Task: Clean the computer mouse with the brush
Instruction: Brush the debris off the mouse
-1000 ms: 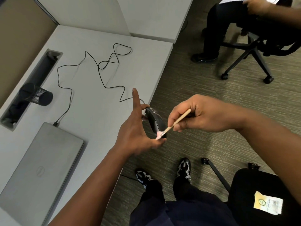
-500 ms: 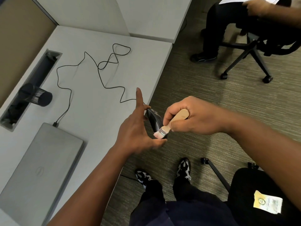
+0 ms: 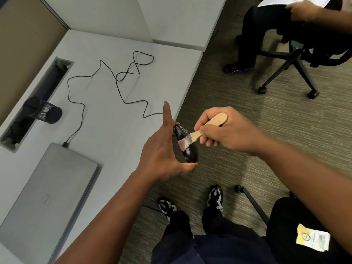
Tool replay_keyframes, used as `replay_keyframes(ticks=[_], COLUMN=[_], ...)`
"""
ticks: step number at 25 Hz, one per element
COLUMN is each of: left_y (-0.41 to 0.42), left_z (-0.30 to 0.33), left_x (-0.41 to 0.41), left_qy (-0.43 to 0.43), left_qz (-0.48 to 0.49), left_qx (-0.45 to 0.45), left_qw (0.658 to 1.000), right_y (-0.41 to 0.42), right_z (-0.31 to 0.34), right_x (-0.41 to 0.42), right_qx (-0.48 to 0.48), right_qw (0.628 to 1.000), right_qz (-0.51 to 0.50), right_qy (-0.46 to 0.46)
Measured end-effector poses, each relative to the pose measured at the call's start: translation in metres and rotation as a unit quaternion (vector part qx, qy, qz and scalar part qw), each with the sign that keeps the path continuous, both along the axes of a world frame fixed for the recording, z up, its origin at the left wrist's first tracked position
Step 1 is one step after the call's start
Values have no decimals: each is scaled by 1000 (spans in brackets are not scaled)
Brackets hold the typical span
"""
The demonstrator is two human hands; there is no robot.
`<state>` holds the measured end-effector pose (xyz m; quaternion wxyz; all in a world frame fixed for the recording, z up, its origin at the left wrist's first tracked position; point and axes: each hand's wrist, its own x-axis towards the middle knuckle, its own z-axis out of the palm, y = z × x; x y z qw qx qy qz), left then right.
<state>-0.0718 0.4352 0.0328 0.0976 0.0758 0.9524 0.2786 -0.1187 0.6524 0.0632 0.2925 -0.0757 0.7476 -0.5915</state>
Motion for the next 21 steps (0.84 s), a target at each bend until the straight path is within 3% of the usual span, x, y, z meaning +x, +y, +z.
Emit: replay_keyframes(ticks=[4, 7, 11, 17, 21], left_y=[-3, -4, -1, -3, -2], left_z=[-2, -3, -2, -7, -6], left_x=[3, 5, 7, 8, 8], left_qy=[6, 7, 2, 25, 24], left_qz=[2, 0, -15, -22, -19], left_qx=[-1, 3, 10, 8, 20], left_qw=[1000, 1000, 1000, 999, 999], right_y=[16, 19, 5, 10, 5], right_z=[3, 5, 1, 7, 12], right_x=[-2, -3, 5, 8, 1], right_qx=[47, -10, -42, 13, -20], right_qw=[997, 995, 995, 999, 997], right_qz=[-30, -75, -44, 21, -32], right_qy=[49, 59, 83, 42, 73])
